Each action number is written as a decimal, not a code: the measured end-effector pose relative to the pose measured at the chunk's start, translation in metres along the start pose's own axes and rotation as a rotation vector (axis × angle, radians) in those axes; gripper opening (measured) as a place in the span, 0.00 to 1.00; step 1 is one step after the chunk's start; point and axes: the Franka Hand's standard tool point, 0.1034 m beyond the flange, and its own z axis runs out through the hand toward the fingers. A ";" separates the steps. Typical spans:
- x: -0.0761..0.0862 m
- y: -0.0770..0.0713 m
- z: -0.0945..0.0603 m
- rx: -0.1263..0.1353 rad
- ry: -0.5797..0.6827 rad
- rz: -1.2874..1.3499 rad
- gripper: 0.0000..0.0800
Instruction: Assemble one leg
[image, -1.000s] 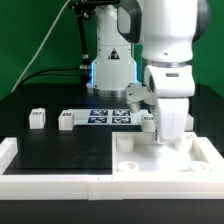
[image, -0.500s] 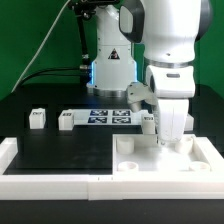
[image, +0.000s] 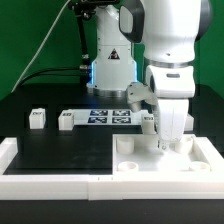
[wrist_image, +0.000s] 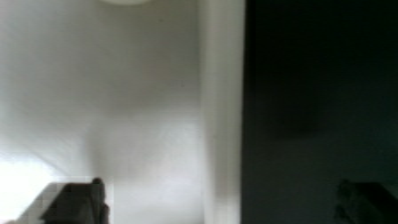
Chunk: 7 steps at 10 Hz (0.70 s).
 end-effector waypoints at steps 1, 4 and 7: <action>0.000 0.000 0.000 0.000 0.000 0.001 0.81; 0.004 -0.027 -0.017 -0.009 -0.015 0.216 0.81; 0.026 -0.059 -0.038 -0.015 -0.053 0.427 0.81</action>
Offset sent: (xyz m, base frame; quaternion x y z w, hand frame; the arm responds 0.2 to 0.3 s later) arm -0.0420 0.0070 0.0357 -0.0330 -0.0165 0.1640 0.9858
